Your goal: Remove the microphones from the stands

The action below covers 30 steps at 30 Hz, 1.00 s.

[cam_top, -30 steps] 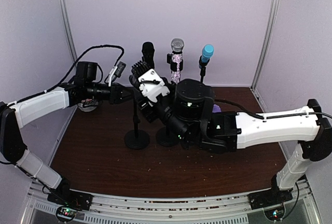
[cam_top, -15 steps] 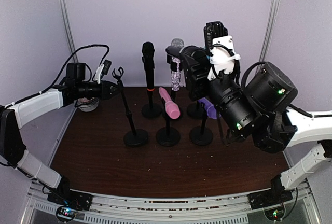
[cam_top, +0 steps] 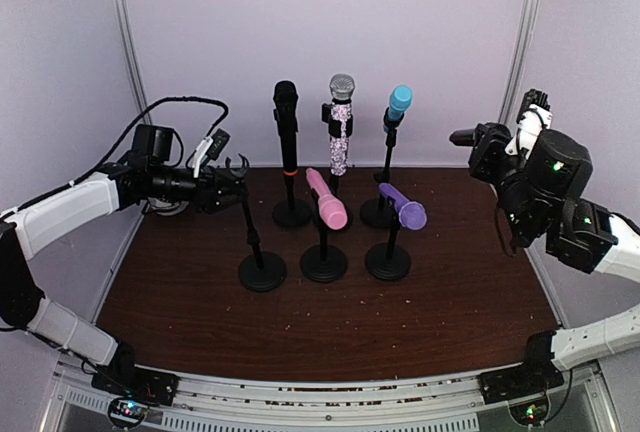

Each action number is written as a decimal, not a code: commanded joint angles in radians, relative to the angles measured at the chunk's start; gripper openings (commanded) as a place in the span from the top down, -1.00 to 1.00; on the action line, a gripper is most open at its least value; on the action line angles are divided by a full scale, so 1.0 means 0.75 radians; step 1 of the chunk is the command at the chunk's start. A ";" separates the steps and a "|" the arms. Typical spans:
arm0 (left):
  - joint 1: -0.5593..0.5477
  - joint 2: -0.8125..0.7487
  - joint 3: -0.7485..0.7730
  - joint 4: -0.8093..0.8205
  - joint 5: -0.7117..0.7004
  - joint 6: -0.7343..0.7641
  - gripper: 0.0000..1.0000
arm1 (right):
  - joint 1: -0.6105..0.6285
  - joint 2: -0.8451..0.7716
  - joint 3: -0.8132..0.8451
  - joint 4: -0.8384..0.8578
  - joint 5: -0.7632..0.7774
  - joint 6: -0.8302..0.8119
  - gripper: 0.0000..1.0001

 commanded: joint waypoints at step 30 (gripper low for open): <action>0.029 -0.264 -0.056 -0.472 -0.219 0.306 -0.96 | -1.188 0.991 0.191 -0.778 -1.288 1.098 1.00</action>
